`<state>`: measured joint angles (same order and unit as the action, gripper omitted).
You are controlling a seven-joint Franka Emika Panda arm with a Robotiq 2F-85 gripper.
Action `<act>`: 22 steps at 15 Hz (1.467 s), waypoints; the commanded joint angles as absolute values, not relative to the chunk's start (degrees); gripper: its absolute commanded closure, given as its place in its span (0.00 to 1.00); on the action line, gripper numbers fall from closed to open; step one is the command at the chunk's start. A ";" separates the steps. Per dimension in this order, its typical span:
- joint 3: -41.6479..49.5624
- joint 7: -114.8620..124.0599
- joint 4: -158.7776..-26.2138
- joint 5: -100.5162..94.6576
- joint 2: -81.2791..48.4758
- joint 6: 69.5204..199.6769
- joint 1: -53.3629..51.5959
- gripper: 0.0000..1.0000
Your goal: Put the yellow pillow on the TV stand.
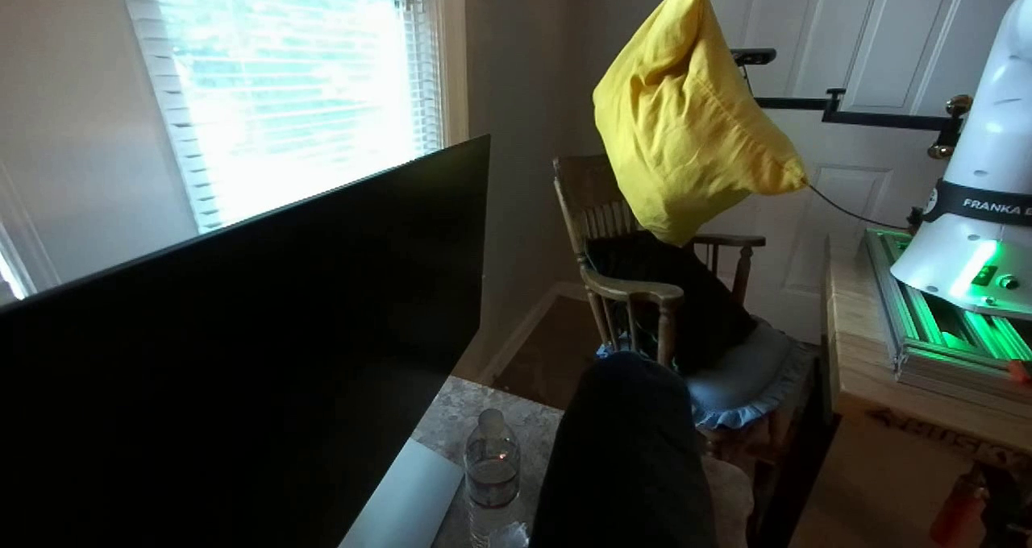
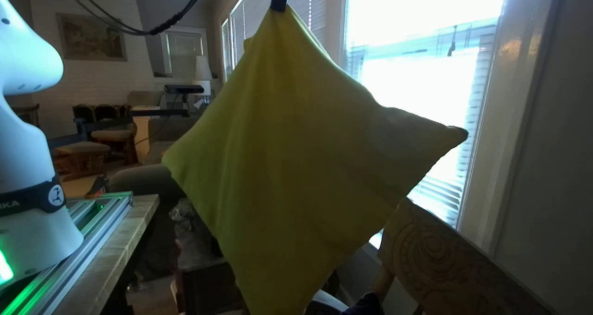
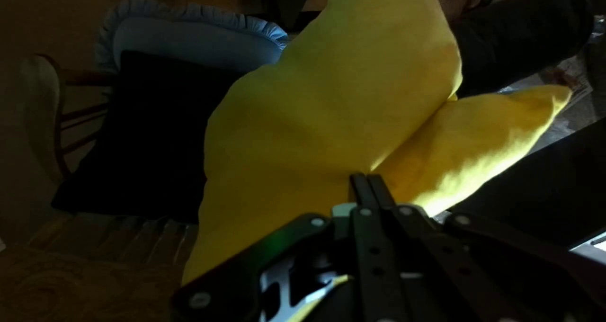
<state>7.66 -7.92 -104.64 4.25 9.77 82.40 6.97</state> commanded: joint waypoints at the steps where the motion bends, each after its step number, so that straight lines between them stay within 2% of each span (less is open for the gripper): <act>1: 7.86 -7.92 -104.45 4.24 9.71 82.27 6.79 0.99; 15: -2.79 -11.56 -107.87 7.87 18.55 75.60 -5.16 1.00; 22: -7.53 -13.57 -119.97 13.29 27.45 80.02 -11.83 1.00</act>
